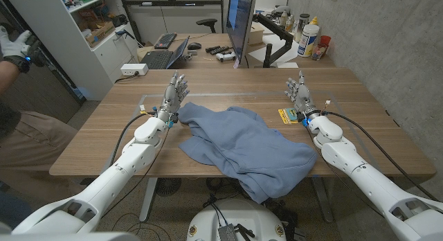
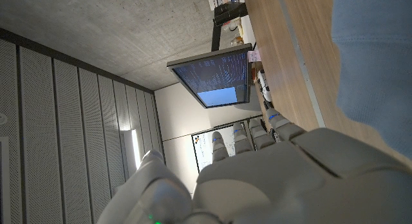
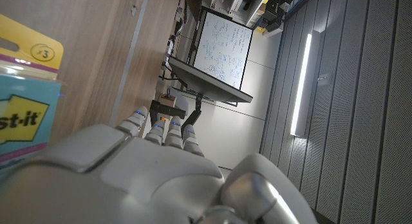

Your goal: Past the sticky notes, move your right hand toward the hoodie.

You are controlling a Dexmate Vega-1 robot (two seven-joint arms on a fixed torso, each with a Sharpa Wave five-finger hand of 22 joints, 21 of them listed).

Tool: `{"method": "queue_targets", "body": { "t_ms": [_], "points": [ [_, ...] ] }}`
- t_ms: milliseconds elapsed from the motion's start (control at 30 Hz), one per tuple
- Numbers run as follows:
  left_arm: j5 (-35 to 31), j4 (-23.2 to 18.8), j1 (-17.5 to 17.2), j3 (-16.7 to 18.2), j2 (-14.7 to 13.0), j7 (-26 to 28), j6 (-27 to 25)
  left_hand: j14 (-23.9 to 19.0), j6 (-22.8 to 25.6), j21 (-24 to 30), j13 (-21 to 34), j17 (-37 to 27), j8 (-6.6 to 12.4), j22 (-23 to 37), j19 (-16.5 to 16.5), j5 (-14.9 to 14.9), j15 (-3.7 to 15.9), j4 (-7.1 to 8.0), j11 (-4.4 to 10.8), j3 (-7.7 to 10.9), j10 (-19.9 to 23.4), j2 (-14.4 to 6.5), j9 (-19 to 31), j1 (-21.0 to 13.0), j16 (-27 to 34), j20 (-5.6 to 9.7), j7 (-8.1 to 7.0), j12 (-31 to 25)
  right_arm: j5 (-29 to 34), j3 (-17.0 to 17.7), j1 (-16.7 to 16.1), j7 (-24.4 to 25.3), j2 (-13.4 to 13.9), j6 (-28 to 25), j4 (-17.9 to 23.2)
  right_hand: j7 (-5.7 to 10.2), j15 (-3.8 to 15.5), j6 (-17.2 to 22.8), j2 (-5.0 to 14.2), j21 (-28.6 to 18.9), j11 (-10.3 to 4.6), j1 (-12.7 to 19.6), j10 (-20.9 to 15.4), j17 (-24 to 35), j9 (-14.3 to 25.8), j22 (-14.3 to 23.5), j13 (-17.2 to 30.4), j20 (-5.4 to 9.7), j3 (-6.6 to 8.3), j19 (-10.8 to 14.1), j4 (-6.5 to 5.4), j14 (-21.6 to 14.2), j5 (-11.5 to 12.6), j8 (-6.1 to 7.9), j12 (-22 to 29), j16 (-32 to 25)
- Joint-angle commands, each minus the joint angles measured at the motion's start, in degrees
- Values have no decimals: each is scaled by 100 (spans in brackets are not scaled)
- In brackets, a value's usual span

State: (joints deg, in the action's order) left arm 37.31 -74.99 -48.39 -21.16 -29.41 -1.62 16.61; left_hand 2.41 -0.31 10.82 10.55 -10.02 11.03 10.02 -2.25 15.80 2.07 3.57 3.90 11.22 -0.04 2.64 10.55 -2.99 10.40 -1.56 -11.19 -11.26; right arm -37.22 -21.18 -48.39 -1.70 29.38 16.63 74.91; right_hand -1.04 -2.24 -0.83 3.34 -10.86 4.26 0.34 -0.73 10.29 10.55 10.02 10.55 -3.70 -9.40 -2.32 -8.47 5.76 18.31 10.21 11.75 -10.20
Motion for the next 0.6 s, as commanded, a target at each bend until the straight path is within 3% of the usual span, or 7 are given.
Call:
{"method": "queue_targets", "body": {
  "t_ms": [33,600],
  "points": [
    [18,-39,-20,6,-14,-5,-40,39,9,28,22,-25,24,10,-58,21,120,-7,41,44,-9,30,25,-28,27,2,-35,-26,12,-6,-13,11,15,-19,28,-23,7,-19,49,-39,59,15,-9,12,7,29,15,-39,-48,-7,0,46,20,39,37,-41],
    [7,54,46,-27,11,-92,-12,43,16,29,22,-25,25,10,-56,16,114,-13,47,39,-5,22,25,-29,27,-2,-32,-27,186,-11,-78,172,127,-22,213,-26,3,-17,70,-35,65,23,6,11,7,29,15,-43,-53,-19,2,61,24,48,35,-35]
  ]
}}
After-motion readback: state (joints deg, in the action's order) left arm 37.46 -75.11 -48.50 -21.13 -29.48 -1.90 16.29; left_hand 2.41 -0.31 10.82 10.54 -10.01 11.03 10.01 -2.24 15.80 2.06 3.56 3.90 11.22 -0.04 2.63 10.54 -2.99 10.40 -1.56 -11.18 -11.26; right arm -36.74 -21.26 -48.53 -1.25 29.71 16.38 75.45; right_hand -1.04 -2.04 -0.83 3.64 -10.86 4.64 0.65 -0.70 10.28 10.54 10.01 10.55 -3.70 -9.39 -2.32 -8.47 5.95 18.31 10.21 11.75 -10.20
